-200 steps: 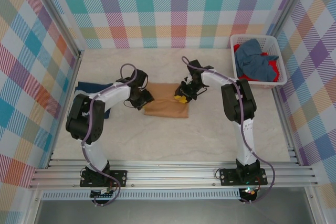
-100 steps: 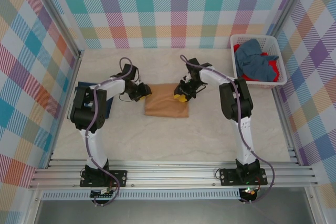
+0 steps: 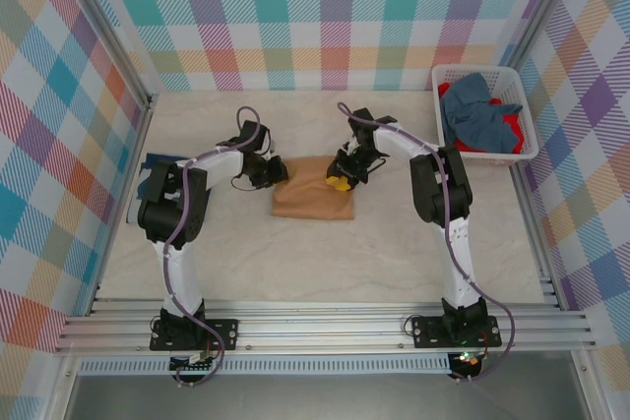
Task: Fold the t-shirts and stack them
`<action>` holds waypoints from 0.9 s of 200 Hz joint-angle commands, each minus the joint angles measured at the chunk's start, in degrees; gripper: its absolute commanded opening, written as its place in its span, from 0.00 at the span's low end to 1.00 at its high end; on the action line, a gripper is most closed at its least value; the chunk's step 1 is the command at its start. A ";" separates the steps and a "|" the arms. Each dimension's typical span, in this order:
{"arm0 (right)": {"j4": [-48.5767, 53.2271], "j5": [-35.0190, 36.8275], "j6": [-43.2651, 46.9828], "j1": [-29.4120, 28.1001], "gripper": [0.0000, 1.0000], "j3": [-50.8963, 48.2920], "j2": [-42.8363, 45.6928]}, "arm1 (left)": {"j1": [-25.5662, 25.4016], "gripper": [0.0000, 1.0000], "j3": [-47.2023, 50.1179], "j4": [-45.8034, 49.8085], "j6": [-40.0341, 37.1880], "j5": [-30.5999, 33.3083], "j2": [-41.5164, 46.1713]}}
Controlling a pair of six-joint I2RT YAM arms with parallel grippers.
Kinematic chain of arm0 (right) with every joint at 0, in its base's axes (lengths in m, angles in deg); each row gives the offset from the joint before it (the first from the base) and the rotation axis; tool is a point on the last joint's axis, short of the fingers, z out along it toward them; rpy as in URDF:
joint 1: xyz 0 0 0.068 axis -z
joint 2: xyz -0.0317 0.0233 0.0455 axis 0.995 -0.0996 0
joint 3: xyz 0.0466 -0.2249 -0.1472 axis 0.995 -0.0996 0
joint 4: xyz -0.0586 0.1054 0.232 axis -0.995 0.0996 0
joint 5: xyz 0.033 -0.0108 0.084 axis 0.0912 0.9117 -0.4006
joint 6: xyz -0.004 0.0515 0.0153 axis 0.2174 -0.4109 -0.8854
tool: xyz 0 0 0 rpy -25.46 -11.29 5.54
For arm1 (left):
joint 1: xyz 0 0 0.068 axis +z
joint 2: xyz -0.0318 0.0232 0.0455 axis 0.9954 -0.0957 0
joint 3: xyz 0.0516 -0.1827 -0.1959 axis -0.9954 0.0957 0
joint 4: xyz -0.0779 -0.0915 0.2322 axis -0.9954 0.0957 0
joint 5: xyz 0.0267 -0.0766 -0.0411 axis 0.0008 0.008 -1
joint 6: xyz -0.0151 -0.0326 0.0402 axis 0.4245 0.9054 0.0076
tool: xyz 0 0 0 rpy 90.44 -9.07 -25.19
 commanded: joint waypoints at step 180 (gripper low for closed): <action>5.10 0.78 3.50 0.58 0.28 2.78 -4.05 | 4.19 0.44 8.02 -2.45 -5.24 -7.66 7.95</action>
